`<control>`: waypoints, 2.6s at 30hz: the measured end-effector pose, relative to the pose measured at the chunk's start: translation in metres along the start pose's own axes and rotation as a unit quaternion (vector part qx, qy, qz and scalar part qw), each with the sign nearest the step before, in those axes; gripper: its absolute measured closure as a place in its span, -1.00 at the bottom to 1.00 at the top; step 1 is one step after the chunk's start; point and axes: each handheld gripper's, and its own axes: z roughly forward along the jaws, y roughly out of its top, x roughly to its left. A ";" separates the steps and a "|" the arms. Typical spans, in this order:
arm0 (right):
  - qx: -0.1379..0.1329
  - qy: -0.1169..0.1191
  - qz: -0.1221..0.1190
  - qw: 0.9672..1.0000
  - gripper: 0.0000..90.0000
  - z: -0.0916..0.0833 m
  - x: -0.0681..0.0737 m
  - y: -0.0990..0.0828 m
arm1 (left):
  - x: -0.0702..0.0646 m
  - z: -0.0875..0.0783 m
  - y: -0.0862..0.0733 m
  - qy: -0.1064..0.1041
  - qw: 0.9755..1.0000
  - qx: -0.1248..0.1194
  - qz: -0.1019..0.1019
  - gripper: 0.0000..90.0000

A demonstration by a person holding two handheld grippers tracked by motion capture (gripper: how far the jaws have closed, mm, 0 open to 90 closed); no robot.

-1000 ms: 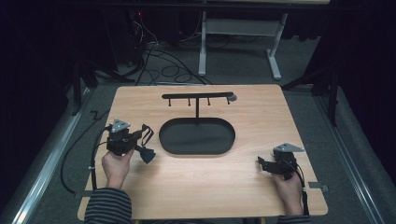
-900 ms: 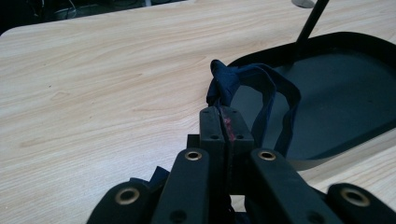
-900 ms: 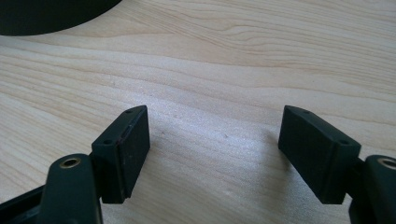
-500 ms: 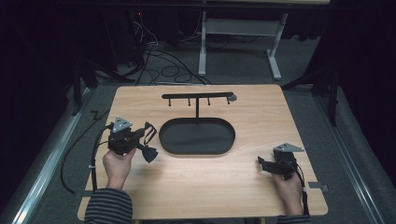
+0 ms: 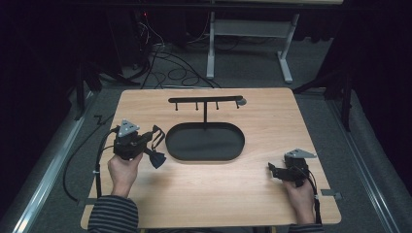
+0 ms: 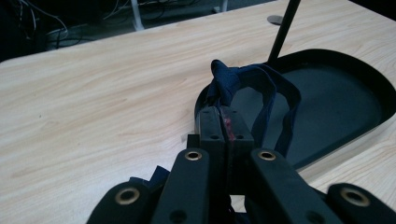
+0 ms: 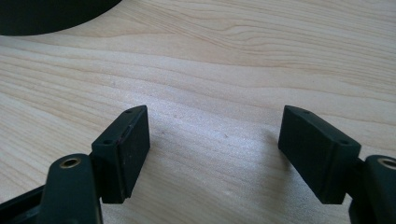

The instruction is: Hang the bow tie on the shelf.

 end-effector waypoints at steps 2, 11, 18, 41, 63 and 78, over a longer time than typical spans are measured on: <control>0.000 0.000 0.000 1.000 -0.42 0.000 0.000 0.000 | -0.002 0.000 0.003 -0.002 1.000 -0.002 0.003 0.97; 0.000 0.000 0.000 1.000 -0.42 0.000 0.000 0.000 | -0.013 0.005 0.014 -0.011 1.000 -0.006 0.020 0.97; 0.000 0.000 0.001 1.000 -0.42 0.000 0.000 0.000 | -0.020 0.008 0.024 -0.018 0.999 -0.012 0.032 0.97; 0.000 0.000 0.001 1.000 -0.42 0.000 0.000 0.000 | -0.028 0.018 0.050 -0.026 0.998 -0.023 0.043 0.97; 0.000 0.001 0.001 1.000 -0.42 0.000 0.000 0.000 | -0.029 0.027 0.073 -0.005 0.998 -0.040 0.049 0.97; 0.000 0.001 0.001 1.000 -0.42 0.000 0.000 0.000 | -0.030 0.039 0.076 0.022 0.998 -0.038 0.053 0.97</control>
